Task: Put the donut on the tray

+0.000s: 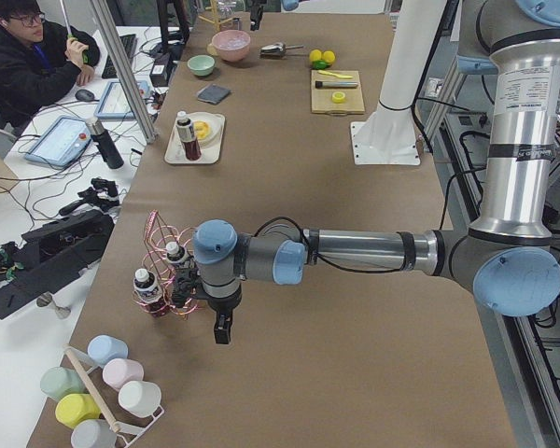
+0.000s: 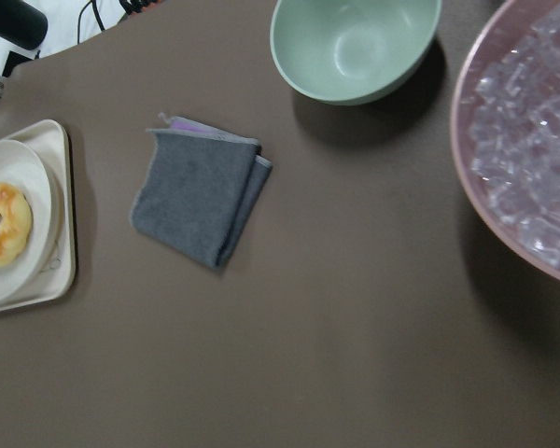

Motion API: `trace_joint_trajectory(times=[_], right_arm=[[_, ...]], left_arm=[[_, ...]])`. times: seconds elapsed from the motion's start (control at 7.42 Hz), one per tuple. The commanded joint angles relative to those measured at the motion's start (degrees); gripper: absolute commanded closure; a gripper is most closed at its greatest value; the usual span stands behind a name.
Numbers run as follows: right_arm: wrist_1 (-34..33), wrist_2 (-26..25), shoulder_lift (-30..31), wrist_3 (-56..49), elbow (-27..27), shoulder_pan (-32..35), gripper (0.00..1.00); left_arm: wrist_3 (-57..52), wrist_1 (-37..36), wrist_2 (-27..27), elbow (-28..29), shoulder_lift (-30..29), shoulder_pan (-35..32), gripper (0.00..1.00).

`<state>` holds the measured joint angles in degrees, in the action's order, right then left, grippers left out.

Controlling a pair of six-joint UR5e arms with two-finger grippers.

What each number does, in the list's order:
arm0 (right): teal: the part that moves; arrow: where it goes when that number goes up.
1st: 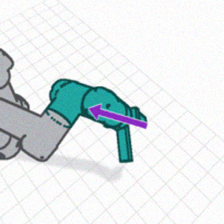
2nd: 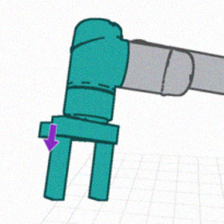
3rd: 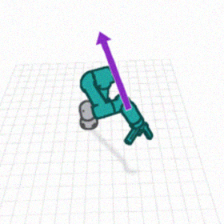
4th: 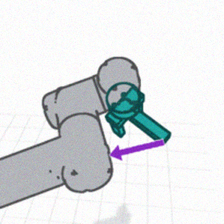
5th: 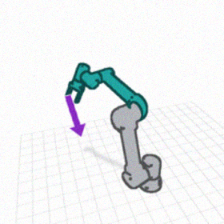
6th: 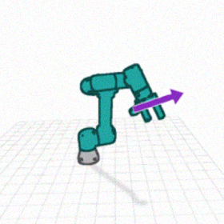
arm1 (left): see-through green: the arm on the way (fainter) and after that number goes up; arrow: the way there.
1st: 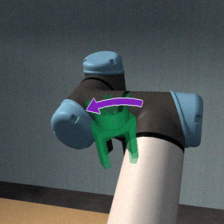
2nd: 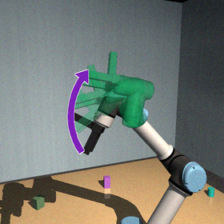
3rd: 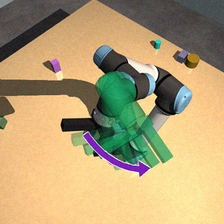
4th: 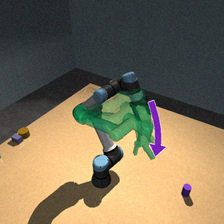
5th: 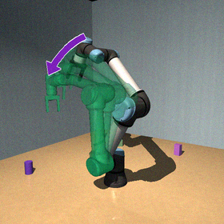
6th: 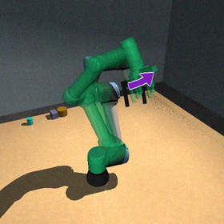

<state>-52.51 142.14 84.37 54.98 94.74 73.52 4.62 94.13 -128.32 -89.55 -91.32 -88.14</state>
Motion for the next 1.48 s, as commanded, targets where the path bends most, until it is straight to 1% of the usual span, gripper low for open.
trace_joint_trajectory(times=[0.0,0.13,0.27,0.4,0.54,0.67,0.94,1.35], right_arm=[[-10.45,-1.85,5.97,-21.56,2.99,3.63,0.00],[-19.99,-4.91,5.98,-34.02,2.99,5.21,0.00],[-32.36,-8.08,5.29,-47.63,3.17,8.62,0.00],[-42.57,-11.24,3.89,-59.69,3.08,12.66,0.00],[-51.81,-11.97,1.70,-66.86,2.99,15.31,0.00],[-56.86,-11.36,0.03,-68.49,3.25,17.07,0.00],[-56.74,-10.48,0.53,-67.90,2.20,17.09,0.00],[-56.39,-10.48,0.89,-67.72,1.32,17.09,0.00]], left_arm=[[0.04,0.00,0.00,0.08,0.00,-0.01,0.02],[0.04,0.00,0.00,0.07,0.00,-0.01,0.02],[0.04,0.00,0.00,-0.01,-0.09,-0.01,0.02],[0.04,0.00,0.00,-0.01,0.00,-0.01,0.02],[0.04,0.00,0.00,-0.10,0.00,-0.01,0.02],[0.04,0.00,0.00,-0.01,-0.09,-0.01,0.02],[0.04,0.00,0.00,-0.10,0.09,-0.01,0.02],[0.13,0.00,0.00,-0.01,0.09,-0.01,0.02]])
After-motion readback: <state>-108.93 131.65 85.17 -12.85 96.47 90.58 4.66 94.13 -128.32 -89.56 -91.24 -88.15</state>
